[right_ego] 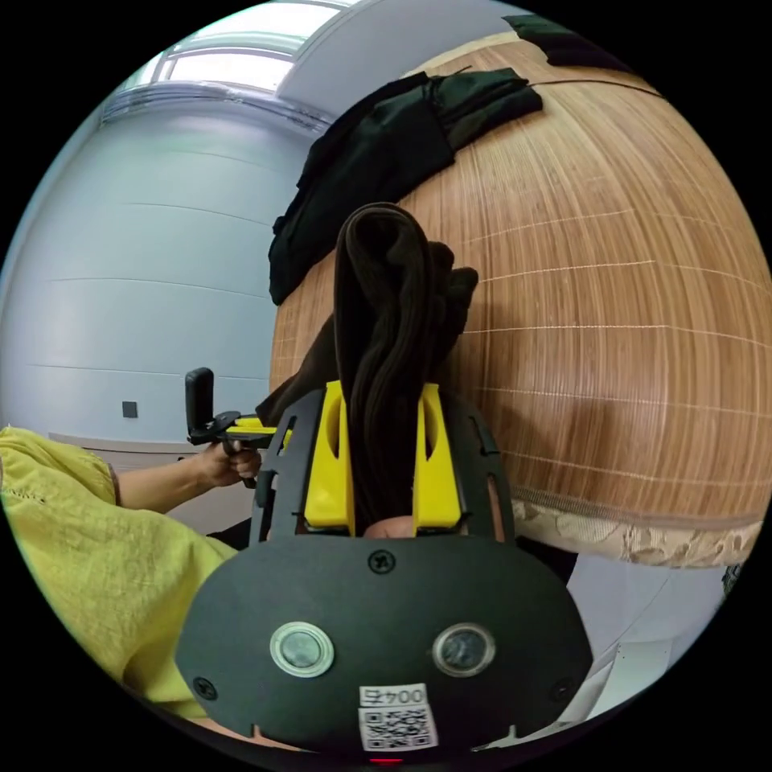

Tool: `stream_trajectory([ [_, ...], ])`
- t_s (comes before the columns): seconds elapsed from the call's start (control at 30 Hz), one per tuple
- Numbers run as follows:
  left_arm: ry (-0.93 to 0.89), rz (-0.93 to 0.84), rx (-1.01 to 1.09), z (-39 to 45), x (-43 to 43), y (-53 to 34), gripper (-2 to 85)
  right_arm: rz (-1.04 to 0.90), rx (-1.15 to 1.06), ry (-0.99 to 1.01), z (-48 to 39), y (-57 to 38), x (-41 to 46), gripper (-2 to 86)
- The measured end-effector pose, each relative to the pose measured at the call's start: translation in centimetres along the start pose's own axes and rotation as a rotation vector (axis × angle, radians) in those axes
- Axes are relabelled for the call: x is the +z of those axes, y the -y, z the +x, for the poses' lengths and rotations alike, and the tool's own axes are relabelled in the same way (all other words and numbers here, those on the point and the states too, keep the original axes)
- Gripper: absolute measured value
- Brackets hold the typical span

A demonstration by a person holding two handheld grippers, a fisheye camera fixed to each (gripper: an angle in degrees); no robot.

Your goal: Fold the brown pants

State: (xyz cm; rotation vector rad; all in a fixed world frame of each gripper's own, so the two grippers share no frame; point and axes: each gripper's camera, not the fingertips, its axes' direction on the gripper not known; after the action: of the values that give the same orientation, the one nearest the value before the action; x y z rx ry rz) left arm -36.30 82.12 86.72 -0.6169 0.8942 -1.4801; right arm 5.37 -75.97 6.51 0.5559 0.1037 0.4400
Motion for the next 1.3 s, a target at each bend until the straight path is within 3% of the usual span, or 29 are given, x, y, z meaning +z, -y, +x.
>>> stream_trajectory([
  [0.27, -0.039, -0.052, 0.281, 15.5, -4.7, 8.5, 7.2, 0.111, -0.014, -0.044, -6.7, -6.7, -14.5, 11.8],
  [0.67, -0.096, -0.039, 0.285, 33.8, 1.5, 19.5, 8.3, 0.113, -0.106, -0.302, -9.0, -7.4, -41.4, 11.3],
  [0.97, -0.243, -0.092, 0.336, 37.1, 0.4, 24.2, 17.8, 0.164, -0.144, -0.405, -15.9, -6.0, -55.9, 11.3],
  [1.13, -0.341, -0.006, 0.369, 37.0, -4.5, 27.1, 22.0, 0.15, -0.213, -0.498, -22.3, -4.1, -60.5, 11.3],
  [1.3, -0.321, 0.05, 0.507, 39.8, -9.8, 29.9, 24.7, 0.045, -0.375, -0.601, -29.2, -1.4, -63.5, 11.4],
])
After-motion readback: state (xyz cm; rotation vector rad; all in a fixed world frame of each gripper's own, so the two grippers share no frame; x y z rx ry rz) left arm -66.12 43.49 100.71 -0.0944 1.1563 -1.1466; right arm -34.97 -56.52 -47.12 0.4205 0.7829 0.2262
